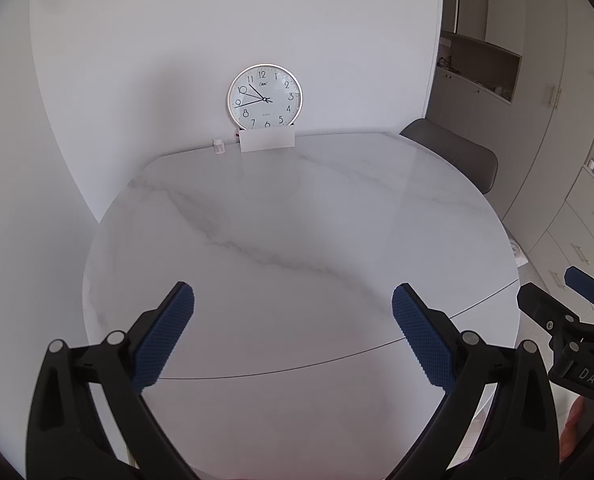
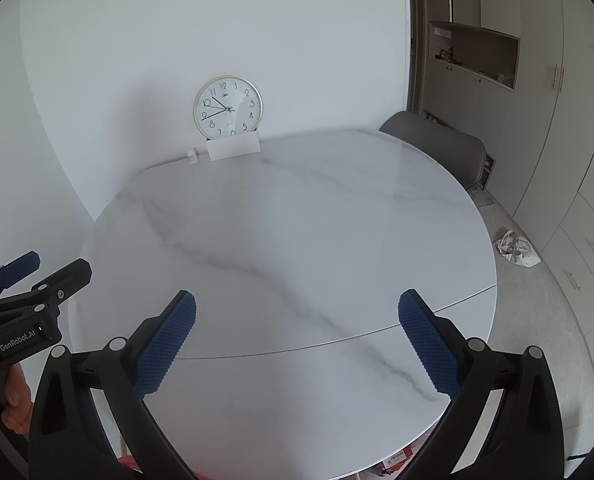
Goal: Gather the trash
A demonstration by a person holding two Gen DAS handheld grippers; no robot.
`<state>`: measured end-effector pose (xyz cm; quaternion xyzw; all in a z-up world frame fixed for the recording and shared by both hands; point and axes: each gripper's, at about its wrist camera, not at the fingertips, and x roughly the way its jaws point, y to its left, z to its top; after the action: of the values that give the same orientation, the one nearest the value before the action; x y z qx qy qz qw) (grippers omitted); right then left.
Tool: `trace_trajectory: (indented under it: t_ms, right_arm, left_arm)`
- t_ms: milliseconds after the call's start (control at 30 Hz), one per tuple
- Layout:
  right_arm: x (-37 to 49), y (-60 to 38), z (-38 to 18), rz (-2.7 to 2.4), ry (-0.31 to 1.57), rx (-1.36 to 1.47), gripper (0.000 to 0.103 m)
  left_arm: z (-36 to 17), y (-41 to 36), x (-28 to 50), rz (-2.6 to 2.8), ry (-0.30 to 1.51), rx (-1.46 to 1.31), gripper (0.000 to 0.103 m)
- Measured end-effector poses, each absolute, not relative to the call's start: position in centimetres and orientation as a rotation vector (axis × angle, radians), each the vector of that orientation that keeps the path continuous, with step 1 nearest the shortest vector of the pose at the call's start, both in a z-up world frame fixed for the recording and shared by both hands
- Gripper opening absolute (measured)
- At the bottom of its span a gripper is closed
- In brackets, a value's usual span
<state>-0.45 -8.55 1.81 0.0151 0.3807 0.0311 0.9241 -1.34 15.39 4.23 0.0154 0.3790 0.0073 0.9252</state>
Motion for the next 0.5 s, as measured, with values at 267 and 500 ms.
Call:
trace_trajectory:
  t_ms: [267, 500]
  right_arm:
    - [-0.61, -8.49, 1.74, 0.063, 0.784, 0.033, 0.100]
    - [-0.62, -8.49, 1.76, 0.062, 0.784, 0.032, 0.100]
  left_arm:
    - [4.27, 15.36, -1.51, 0.015, 0.778, 0.031, 0.095]
    - [4.35, 15.49, -1.56, 0.013, 0.777, 0.029, 0.095]
